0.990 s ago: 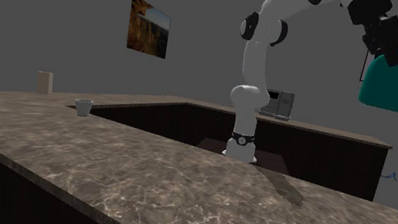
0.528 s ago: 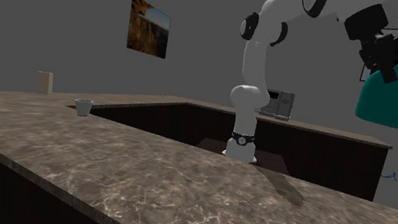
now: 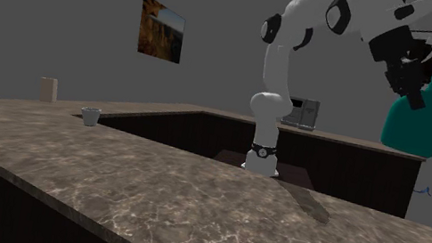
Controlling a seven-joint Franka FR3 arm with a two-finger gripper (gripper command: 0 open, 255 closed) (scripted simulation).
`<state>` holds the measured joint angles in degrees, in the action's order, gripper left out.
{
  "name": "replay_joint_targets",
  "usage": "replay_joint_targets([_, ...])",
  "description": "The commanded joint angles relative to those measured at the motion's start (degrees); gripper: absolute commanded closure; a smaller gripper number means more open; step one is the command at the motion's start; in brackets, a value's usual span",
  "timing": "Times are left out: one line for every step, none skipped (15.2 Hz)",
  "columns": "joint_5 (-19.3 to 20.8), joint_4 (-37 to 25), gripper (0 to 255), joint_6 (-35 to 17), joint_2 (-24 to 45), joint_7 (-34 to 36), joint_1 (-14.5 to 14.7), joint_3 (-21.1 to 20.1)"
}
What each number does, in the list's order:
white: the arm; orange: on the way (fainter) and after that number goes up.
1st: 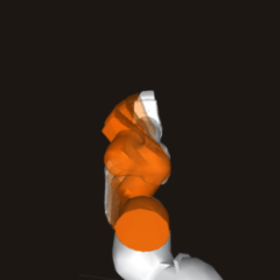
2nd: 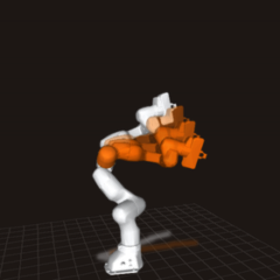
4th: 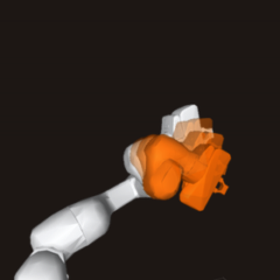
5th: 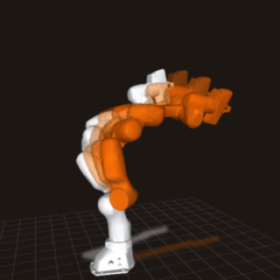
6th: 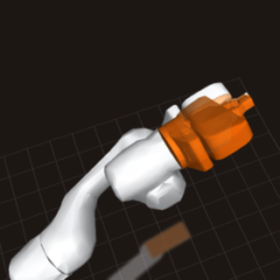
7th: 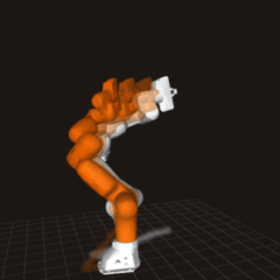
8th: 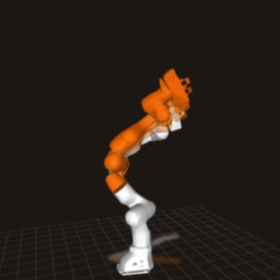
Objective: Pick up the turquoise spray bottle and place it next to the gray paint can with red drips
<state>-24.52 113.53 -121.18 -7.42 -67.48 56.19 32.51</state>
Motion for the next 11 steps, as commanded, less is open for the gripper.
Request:
replay_joint_targets([-0.5, 1.3, 255, -1.4, 0.2, -0.9, 0.0, 0.1])
replay_joint_targets([-0.8, 1.9, 255, -2.0, 0.4, -1.3, 0.1, 0.1])
replay_joint_targets([-1.1, 2.5, 255, -2.6, 0.5, -1.7, 0.1, 0.2])
replay_joint_targets([-1.4, 3.1, 255, -3.3, 0.7, -2.1, 0.1, 0.2])
replay_joint_targets([-1.8, 3.6, 255, -3.9, 0.9, -2.6, 0.2, 0.3])
replay_joint_targets([-2.1, 4.2, 255, -4.5, 1.1, -3.0, 0.2, 0.3])
replay_joint_targets([-2.5, 4.7, 255, -5.1, 1.3, -3.5, 0.2, 0.4])
replay_joint_targets([-2.9, 5.2, 255, -5.7, 1.5, -4.0, 0.3, 0.4])
replay_joint_targets([-3.3, 5.7, 255, -6.3, 1.8, -4.5, 0.3, 0.5])
replay_joint_targets([-3.7, 6.2, 255, -6.9, 2.0, -5.0, 0.4, 0.5])
replay_joint_targets([-4.2, 6.7, 255, -7.5, 2.3, -5.5, 0.4, 0.6])
